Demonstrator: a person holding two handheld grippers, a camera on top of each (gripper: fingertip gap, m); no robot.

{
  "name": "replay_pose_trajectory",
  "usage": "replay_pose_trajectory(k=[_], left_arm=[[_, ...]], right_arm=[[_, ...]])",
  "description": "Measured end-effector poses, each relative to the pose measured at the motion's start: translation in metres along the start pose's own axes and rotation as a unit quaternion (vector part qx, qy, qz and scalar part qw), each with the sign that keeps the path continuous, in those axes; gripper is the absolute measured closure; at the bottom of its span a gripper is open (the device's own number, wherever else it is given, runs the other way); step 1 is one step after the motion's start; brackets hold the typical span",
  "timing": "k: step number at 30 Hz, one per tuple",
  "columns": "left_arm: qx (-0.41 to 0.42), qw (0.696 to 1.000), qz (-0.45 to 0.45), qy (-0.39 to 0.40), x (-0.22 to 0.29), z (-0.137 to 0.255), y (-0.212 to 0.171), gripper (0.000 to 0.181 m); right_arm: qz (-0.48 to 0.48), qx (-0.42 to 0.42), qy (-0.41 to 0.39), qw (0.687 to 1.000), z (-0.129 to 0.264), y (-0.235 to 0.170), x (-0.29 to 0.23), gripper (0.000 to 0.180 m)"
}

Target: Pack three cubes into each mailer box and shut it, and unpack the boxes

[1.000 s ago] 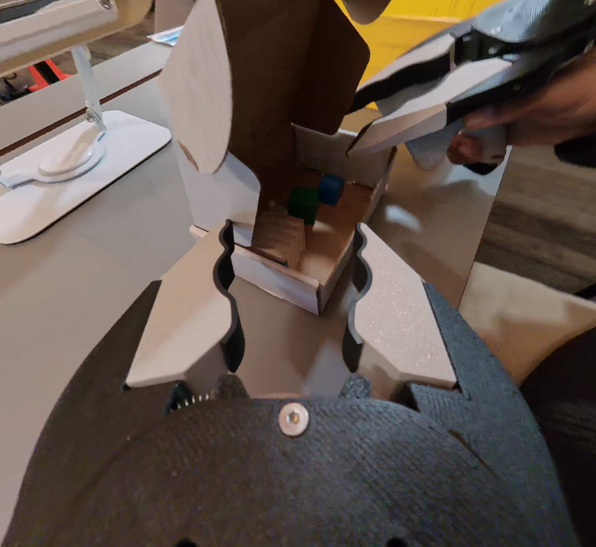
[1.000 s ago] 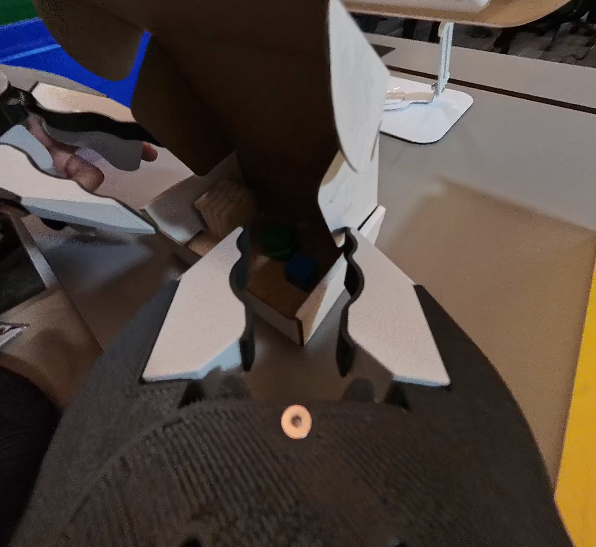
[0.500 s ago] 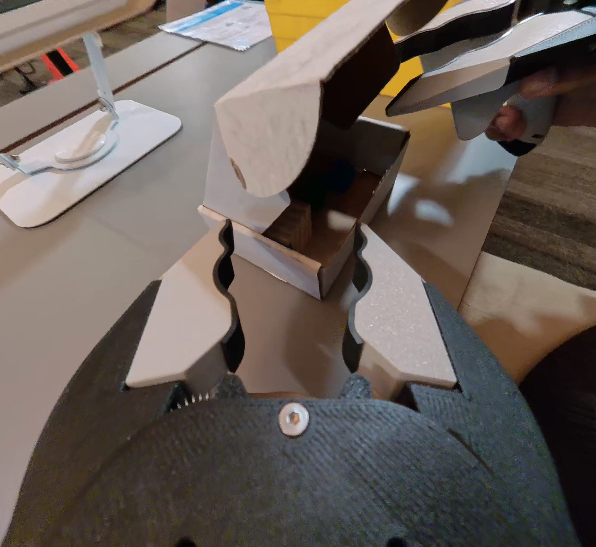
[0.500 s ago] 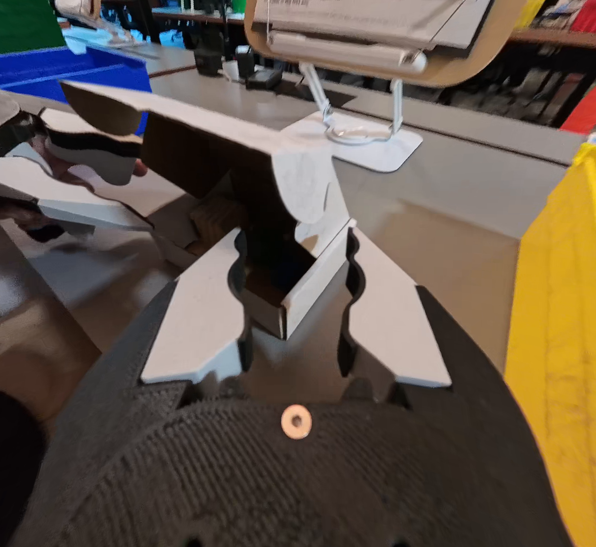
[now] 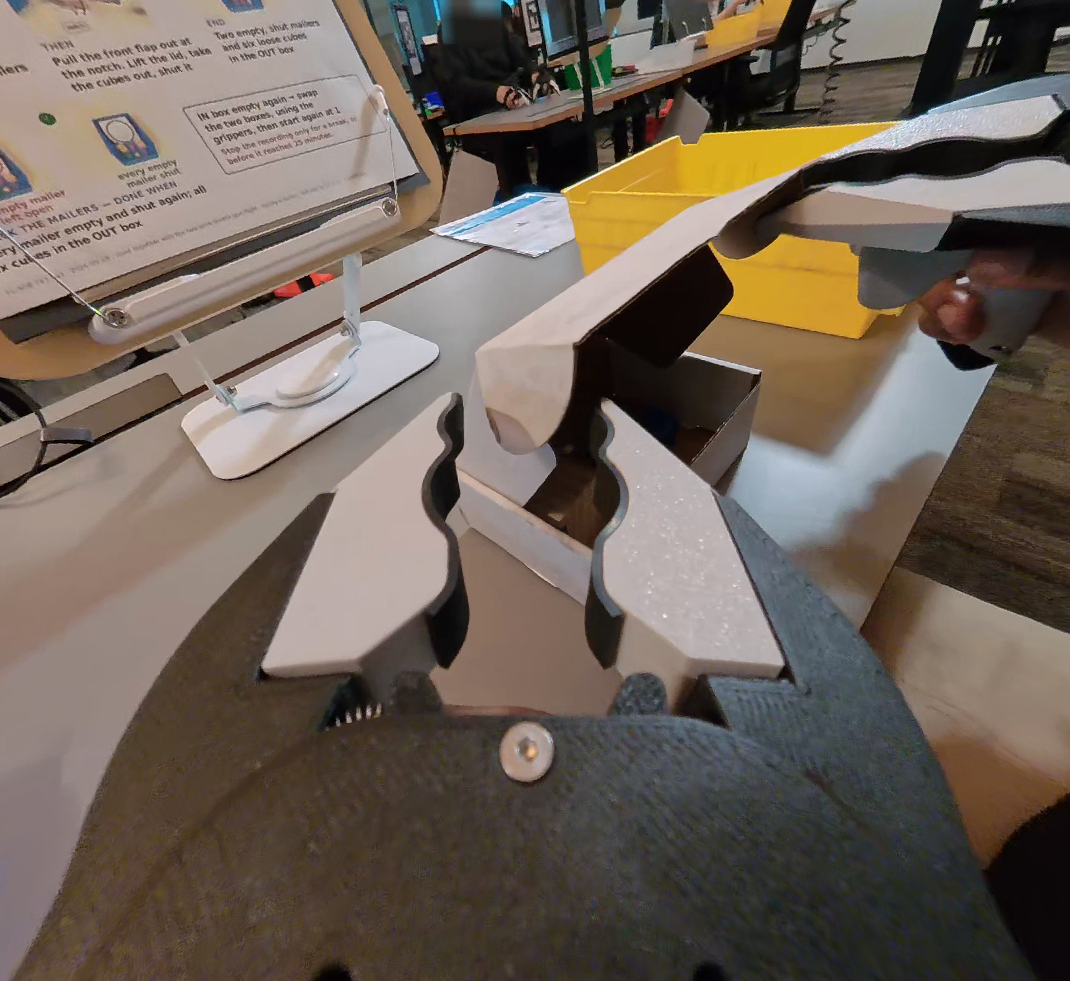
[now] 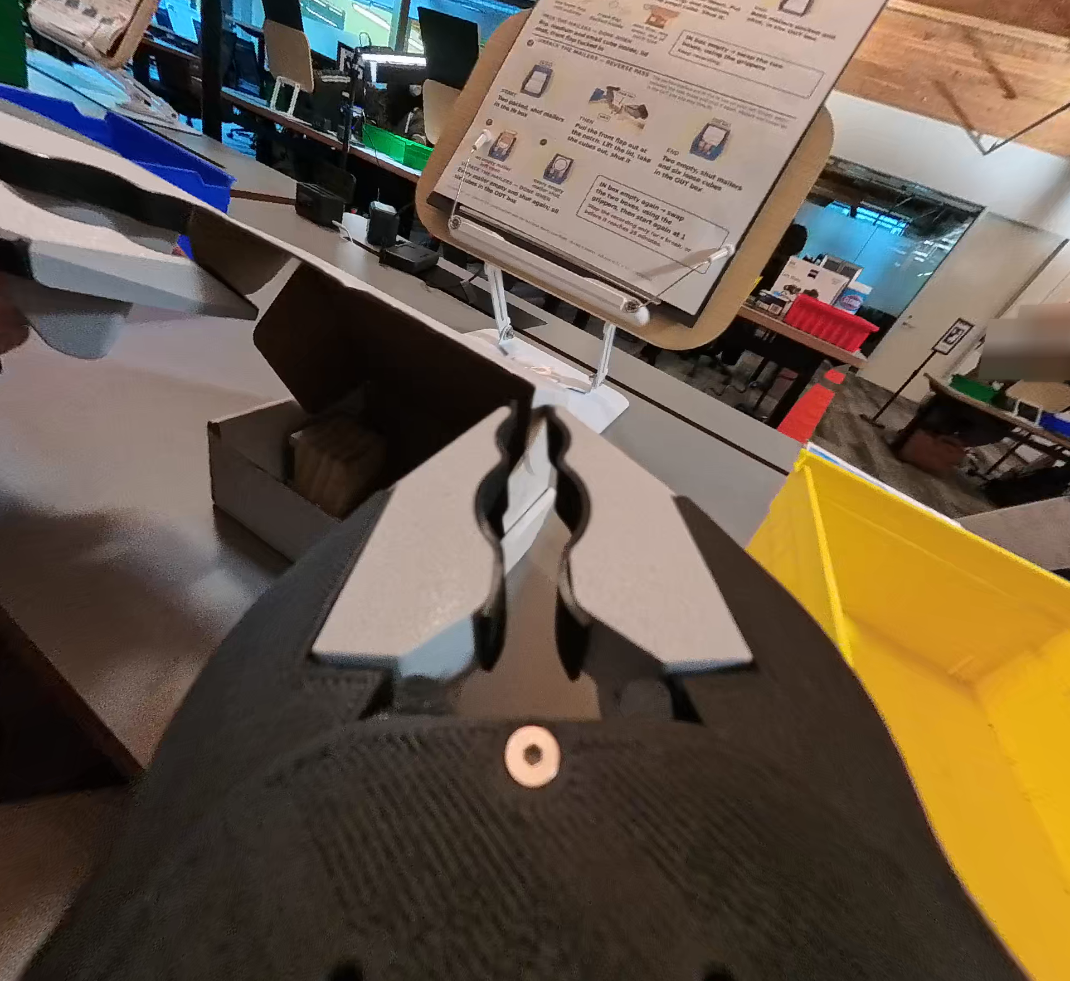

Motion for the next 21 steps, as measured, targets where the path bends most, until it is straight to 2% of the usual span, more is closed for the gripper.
replay_pose_trajectory(k=[5,21], left_arm=[[0.005,0.999,-0.028,0.018,0.006,0.006,0.003,0.164],[-0.05,0.998,-0.022,0.005,0.027,0.016,-0.014,0.165]], right_arm=[[0.006,-0.015,0.001,1.0,0.005,0.001,-0.001,0.176],[-0.082,-0.09,0.08,0.989,0.021,-0.012,-0.008,0.175]])
Point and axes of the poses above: each gripper's, where its closed fingertips meet, z back along the fingers, y out of its top, x = y × z across the jaws, the point moved 7 cm from there along z, back along the fingers, and after that the axes turned 9 degrees about -x, right-handed, at the moved point
